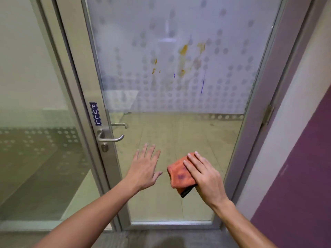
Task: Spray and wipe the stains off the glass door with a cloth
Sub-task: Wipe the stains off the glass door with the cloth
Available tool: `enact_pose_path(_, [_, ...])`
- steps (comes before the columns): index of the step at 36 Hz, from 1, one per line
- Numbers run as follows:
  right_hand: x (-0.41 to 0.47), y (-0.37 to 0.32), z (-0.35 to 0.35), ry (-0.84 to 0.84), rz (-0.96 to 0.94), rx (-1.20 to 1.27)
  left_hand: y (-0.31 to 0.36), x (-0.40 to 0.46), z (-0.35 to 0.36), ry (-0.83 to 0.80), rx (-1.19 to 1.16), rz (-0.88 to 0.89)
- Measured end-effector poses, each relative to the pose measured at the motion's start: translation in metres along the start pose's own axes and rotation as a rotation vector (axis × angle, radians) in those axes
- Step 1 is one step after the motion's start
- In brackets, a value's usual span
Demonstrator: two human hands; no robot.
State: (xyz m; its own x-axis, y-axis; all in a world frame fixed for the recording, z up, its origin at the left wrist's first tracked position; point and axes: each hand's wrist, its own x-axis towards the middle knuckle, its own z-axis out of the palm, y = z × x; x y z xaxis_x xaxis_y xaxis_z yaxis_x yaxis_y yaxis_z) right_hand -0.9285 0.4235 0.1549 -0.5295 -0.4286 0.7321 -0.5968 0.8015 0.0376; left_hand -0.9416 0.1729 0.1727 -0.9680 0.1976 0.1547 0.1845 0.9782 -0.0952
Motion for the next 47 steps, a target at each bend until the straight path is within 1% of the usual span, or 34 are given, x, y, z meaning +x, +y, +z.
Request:
enact_pose_path(6, [0.044, 0.026, 0.022, -0.005, 0.062, -0.037, -0.021, 0.06, -0.011, 0.107, 0.038, 0.039])
enact_pose_path(10, [0.073, 0.034, 0.034, 0.013, 0.06, -0.09, -0.049, 0.097, -0.023, 0.26, 0.094, 0.128])
enact_pose_path(14, [0.109, 0.033, 0.041, -0.004, 0.177, -0.092, -0.079, 0.133, -0.044, 0.362, 0.168, 0.198])
enact_pose_path(17, [0.144, 0.03, 0.042, -0.001, 0.154, -0.126, -0.1, 0.16, -0.064, 0.45, 0.192, 0.25])
enact_pose_path(20, [0.179, 0.031, 0.042, -0.021, 0.173, -0.146, -0.123, 0.185, -0.09, 0.541, 0.215, 0.289])
enact_pose_path(22, [0.201, 0.035, 0.04, 0.001, 0.197, -0.156, -0.139, 0.201, -0.109, 0.608, 0.231, 0.319])
enact_pose_path(25, [0.23, 0.045, 0.035, 0.078, 0.219, -0.186, -0.162, 0.224, -0.136, 0.689, 0.252, 0.338])
enact_pose_path(32, [0.284, 0.076, 0.006, 0.131, 0.3, -0.169, -0.208, 0.264, -0.197, 0.806, 0.348, 0.368])
enact_pose_path(35, [0.307, 0.09, -0.011, 0.151, 0.354, -0.154, -0.216, 0.278, -0.222, 0.83, 0.392, 0.364])
enact_pose_path(39, [0.338, 0.107, -0.038, 0.184, 0.369, -0.181, -0.218, 0.291, -0.254, 0.87, 0.47, 0.365])
enact_pose_path(45, [0.365, 0.139, -0.083, 0.305, 0.388, -0.211, -0.211, 0.307, -0.296, 0.958, 0.56, 0.395])
enact_pose_path(47, [0.374, 0.152, -0.097, 0.374, 0.392, -0.247, -0.21, 0.313, -0.311, 0.997, 0.576, 0.411])
